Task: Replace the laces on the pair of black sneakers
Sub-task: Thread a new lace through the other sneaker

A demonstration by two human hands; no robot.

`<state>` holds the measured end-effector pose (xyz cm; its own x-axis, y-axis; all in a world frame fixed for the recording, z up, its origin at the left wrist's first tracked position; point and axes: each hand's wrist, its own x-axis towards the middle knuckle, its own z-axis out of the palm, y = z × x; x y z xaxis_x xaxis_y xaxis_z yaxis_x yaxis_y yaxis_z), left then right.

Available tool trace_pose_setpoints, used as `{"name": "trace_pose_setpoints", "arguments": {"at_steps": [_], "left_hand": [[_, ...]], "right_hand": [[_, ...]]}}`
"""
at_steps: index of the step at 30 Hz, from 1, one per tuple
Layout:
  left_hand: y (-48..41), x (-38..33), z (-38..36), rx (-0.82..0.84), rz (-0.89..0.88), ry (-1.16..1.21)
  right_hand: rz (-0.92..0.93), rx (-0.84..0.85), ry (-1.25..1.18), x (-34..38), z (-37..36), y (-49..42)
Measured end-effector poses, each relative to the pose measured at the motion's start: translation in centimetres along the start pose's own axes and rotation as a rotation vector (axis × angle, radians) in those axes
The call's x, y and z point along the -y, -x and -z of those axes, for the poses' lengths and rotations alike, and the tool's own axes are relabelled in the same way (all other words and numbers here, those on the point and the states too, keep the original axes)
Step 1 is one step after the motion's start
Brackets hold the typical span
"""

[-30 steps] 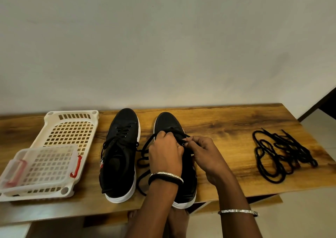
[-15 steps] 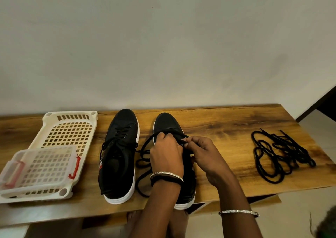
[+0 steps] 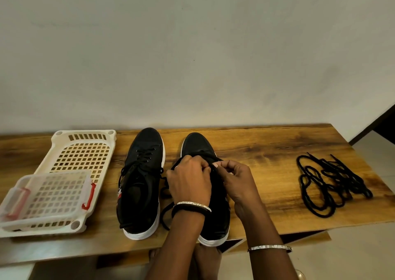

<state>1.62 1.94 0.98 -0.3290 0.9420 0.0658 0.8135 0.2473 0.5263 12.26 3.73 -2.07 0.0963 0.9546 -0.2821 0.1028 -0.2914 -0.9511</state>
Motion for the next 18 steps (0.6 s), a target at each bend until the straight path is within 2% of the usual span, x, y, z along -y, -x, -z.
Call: {"name": "trace_pose_setpoints", "arguments": {"at_steps": [3, 5, 7, 11, 13, 15, 16, 18], "left_hand": [[-0.3, 0.6, 0.0, 0.057, -0.042, 0.055], [-0.5, 1.0, 0.1, 0.125, -0.092, -0.007], [-0.5, 1.3, 0.3, 0.161, -0.122, -0.084], [-0.7, 1.9, 0.2, 0.132, -0.087, -0.104], [-0.7, 1.9, 0.1, 0.123, -0.077, -0.098], [-0.7, 1.9, 0.2, 0.122, -0.069, -0.081], [-0.7, 1.9, 0.2, 0.124, -0.070, -0.073], [-0.8, 2.0, 0.1, 0.128, -0.069, -0.051]], "right_hand": [[0.054, -0.066, 0.073, 0.0, -0.4, 0.1], [0.048, -0.126, 0.005, 0.3, -0.5, 0.1], [0.010, -0.136, -0.216, 0.9, -0.5, 0.1], [-0.043, -0.024, -0.897, 2.6, 0.6, 0.4], [-0.036, -0.052, -1.069, 2.7, 2.1, 0.2], [0.001, -0.146, -0.985, 2.6, 3.8, 0.1], [0.046, -0.208, -0.852, 2.5, 4.6, 0.0], [0.179, -0.284, -0.438, 2.5, 5.2, 0.2]]}}
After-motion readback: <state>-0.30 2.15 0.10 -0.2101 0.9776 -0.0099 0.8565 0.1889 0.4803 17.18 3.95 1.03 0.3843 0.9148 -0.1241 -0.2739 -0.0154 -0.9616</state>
